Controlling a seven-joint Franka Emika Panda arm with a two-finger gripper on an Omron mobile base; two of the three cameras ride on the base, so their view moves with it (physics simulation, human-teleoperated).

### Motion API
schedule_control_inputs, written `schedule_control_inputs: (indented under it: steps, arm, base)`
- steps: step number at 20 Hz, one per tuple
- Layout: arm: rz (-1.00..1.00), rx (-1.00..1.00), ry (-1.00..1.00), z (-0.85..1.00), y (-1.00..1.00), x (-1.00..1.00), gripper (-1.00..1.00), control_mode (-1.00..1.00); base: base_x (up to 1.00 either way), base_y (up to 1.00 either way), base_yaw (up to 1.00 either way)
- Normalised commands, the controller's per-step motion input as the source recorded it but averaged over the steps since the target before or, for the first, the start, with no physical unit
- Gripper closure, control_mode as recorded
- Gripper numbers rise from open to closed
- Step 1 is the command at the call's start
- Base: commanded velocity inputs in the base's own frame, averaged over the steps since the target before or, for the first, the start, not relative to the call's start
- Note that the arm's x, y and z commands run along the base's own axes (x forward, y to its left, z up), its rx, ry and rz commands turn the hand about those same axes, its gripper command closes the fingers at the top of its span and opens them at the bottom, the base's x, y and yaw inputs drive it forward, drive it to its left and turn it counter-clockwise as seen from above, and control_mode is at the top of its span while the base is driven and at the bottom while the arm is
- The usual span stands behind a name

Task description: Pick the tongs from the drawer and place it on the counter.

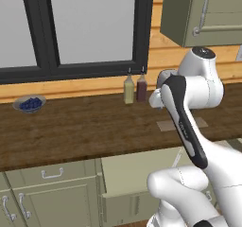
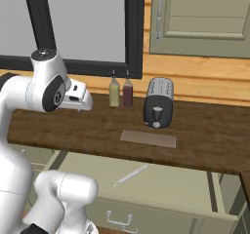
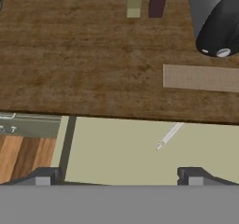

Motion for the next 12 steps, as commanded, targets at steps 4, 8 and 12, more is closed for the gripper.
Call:
schedule_control_inputs:
  steps: [4, 8, 12]
  arm:
    - [0.00, 0.00, 0.00, 0.00, 0.00, 0.00, -1.00, -1.00]
    - [0.00, 0.00, 0.00, 0.00, 0.00, -0.03, -1.00, -1.00]
    - [0.02, 0.00, 0.00, 0.00, 0.06, -0.29, -1.00, 1.00]
  base:
    - [0.00, 0.00, 0.00]
    - [0.00, 0.00, 0.00]
    - [-0.11, 0.15, 0.03]
